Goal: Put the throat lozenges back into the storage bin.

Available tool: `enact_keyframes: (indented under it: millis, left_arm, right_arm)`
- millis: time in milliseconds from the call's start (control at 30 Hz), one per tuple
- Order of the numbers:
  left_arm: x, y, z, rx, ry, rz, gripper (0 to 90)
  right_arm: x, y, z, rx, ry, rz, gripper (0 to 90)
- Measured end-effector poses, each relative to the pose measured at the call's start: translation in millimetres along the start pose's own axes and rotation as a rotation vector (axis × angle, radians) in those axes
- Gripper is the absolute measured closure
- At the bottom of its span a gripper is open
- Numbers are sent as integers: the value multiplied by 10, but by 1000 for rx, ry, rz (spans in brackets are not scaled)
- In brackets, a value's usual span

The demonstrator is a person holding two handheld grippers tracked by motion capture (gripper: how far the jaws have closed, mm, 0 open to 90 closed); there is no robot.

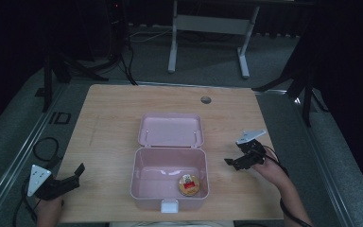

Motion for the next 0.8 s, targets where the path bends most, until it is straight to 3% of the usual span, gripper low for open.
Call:
enact_keyframes:
  millis: [133, 333, 533, 633, 800]
  left_arm:
    - [0, 0, -1, 0, 1, 0, 19]
    - [-1, 0, -1, -2, 1, 1, 20]
    - [-2, 0, -2, -3, 1, 1, 20]
    - [-2, 0, -1, -2, 0, 2, 20]
    - [-2, 0, 0, 0, -2, 1, 20]
  right_arm:
    - [137, -182, -34, 85, -82, -103, 114]
    - [296, -415, -13, 151, -208, -220, 110]
    - [366, -573, 0, 159, -247, -286, 110]
    - [461, -699, 46, 189, -298, -388, 110]
    - [569, -765, 144, 262, -343, -496, 110]
Point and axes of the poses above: each handheld gripper's, and its own axes: z roughly backward along the jaws, y roughly out of its top, x roughly to its right, the point moved 5 cm from there along -z, roughly forward along the jaws, and after that the axes turned 6 degrees about -x, right-handed, at the moved point
